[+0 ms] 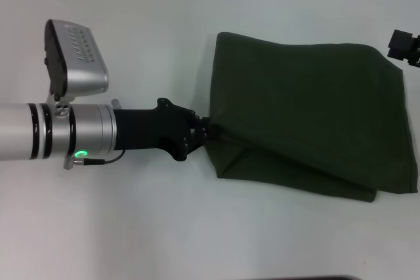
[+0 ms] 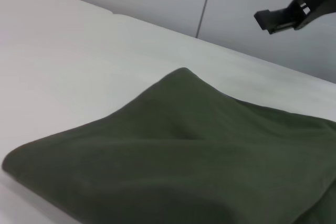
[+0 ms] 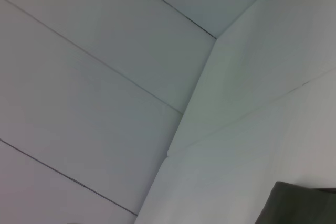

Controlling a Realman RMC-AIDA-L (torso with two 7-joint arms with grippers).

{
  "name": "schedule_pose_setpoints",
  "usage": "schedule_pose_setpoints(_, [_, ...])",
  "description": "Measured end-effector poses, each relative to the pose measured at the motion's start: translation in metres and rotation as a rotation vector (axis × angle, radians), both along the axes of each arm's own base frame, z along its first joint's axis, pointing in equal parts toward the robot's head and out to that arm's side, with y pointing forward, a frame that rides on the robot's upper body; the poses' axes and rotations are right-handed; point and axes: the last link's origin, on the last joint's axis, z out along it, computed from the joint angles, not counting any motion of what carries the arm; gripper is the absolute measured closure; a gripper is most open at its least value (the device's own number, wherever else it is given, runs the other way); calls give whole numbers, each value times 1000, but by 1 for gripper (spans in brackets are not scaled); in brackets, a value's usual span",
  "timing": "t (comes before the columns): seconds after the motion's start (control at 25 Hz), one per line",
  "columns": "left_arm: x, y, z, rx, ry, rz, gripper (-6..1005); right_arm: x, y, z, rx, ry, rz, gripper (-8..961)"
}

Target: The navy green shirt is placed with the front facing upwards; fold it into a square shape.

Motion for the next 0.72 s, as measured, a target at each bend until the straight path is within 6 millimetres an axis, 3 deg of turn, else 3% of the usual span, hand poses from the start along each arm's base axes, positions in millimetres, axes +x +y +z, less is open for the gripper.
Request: schedule_pose_setpoints(0.72, [2,12,9,31,12,-16,917,-7,9,-3,-10,-7,18,205])
